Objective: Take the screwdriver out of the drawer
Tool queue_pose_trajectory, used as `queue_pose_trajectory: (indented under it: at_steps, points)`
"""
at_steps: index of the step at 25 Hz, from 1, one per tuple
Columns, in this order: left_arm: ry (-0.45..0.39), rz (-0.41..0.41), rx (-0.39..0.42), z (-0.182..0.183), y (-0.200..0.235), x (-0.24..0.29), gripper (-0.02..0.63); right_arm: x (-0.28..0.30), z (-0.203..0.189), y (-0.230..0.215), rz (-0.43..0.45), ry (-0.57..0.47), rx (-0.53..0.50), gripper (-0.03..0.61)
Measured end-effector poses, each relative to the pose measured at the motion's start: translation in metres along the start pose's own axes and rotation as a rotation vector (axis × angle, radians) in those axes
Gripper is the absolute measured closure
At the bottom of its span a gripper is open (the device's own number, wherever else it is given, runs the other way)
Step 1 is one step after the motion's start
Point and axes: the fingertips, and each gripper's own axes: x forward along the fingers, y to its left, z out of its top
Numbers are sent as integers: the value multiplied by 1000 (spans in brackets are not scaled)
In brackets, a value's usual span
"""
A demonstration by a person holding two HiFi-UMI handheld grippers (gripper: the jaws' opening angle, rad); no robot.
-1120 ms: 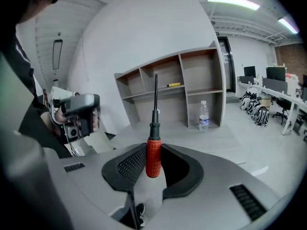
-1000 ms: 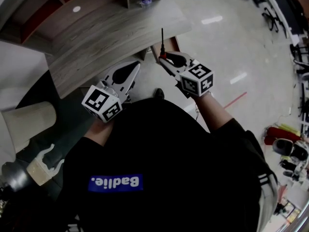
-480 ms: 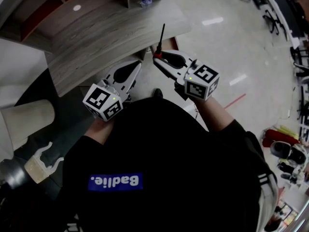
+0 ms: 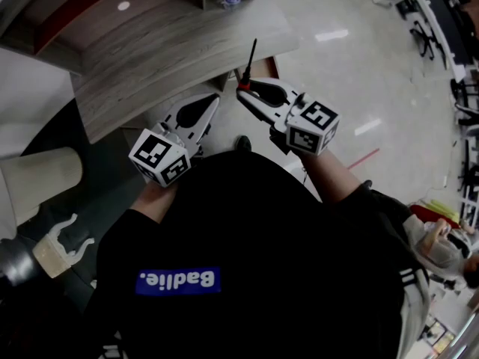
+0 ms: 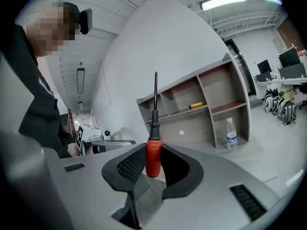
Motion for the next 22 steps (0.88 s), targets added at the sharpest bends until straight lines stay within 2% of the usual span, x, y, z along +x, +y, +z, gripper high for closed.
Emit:
queue_pose_trajectory:
  at_steps: [22]
  points:
    - [-8, 1, 1, 0, 0, -5, 612, 2, -1, 5, 0, -1, 16, 463]
